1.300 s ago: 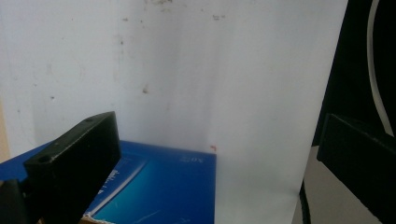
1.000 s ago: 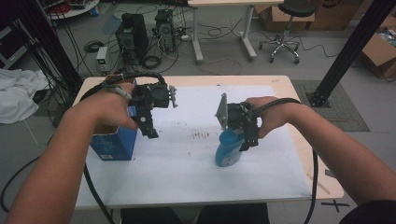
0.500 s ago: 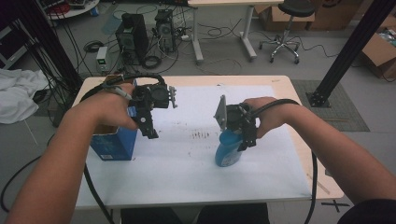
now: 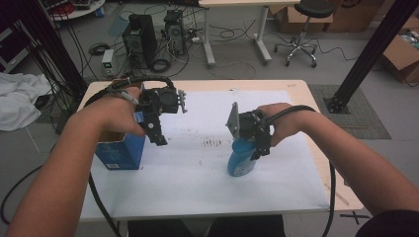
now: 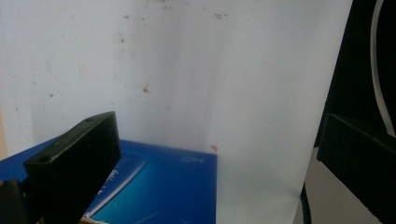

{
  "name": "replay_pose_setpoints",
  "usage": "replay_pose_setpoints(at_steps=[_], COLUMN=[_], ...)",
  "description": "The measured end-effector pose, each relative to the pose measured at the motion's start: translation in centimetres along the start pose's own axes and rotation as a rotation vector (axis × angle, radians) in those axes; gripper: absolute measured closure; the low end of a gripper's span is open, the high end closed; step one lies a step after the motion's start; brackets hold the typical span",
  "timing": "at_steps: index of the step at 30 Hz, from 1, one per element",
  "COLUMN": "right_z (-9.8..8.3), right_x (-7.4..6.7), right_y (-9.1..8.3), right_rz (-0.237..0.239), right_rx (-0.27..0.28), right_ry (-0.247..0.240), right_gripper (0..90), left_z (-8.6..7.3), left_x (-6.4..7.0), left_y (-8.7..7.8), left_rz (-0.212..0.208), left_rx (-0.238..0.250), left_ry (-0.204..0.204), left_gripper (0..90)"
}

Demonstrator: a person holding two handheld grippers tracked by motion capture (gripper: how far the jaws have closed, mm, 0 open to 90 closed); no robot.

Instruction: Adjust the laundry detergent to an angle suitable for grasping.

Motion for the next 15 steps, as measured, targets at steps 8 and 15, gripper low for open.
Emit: replay_pose_setpoints(at_steps=[8, 15], right_z=[-0.02, -0.12], right_x=[-0.09, -0.19], right_y=[0.02, -0.10], right_rz=[0.003, 0.004], right_rx=[0.000, -0.005], right_ry=[-0.009, -0.015], right_gripper=[14.6, 19.7], left_z=[-0.05, -0.08], left_x=[-0.02, -0.02], left_y=[0.04, 0.05], left_rz=[0.001, 0.002], left_rx=[-0.005, -0.004], left_ry=[-0.001, -0.001], left_gripper=[0.1, 0.1])
Point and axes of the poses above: each handheld gripper's, and its own axes: y roughly forward along the jaws, z roughly out of its top, x roughly to its right, the point moved 10 cm from there along y, roughly forward along the jaws, and after that the axes turned 8 degrees about -y, right-handed, at the moved point
